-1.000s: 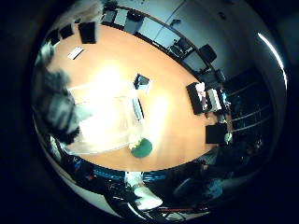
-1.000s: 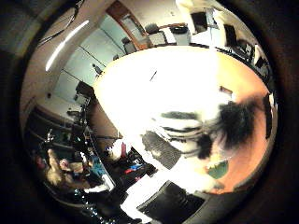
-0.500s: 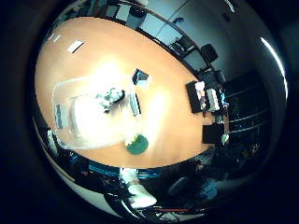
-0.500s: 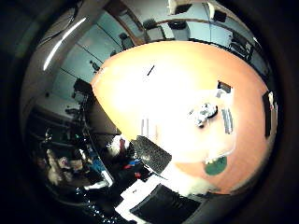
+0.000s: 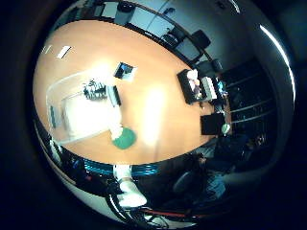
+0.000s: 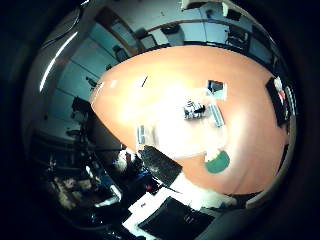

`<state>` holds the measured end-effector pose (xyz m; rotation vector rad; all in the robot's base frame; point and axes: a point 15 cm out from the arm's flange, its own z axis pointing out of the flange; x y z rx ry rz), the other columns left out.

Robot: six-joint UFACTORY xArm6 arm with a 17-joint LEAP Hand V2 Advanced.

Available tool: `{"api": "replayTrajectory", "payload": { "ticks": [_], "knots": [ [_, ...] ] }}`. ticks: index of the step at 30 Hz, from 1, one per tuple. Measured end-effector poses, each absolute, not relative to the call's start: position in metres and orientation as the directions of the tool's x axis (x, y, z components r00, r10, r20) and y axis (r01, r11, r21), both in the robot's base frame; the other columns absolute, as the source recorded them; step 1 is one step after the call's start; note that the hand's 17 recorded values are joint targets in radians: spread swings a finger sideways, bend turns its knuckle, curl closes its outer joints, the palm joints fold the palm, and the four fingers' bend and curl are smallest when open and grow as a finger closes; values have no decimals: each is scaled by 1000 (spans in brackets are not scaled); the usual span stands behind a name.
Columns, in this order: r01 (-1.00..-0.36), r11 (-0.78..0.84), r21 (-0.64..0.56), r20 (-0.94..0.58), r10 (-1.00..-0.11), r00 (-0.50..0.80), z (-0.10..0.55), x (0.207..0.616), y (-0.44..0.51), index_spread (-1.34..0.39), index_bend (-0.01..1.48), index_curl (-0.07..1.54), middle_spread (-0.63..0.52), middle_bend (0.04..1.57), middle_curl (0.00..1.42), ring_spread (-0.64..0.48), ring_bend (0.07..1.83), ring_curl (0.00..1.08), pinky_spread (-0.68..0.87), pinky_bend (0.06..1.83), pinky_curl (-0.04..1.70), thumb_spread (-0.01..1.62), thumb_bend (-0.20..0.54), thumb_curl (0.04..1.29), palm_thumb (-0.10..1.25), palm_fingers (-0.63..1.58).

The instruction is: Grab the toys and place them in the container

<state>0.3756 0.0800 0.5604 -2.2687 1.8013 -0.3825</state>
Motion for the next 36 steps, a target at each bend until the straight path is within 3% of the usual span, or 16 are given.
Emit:
{"api": "replayTrajectory", "payload": {
  "ticks": [18, 30, 36],
  "knots": [
    [-988, -43, -149, 90, -995, 30, 445, 317, -75, -251, 167, 294, 44, 305, 360, 189, 462, 221, 533, 532, 332, 1063, -25, 252, 296, 300],
    [-1000, -24, -1, 56, -998, 24, 342, 276, -81, -220, 163, 290, 69, 287, 352, 190, 471, 217, 525, 560, 295, 1051, -25, 254, 273, 299],
    [-1000, -18, 16, 50, -999, 19, 305, 269, -79, -206, 165, 289, 70, 286, 350, 195, 473, 216, 523, 572, 280, 1051, -25, 255, 273, 297]
  ]
}}
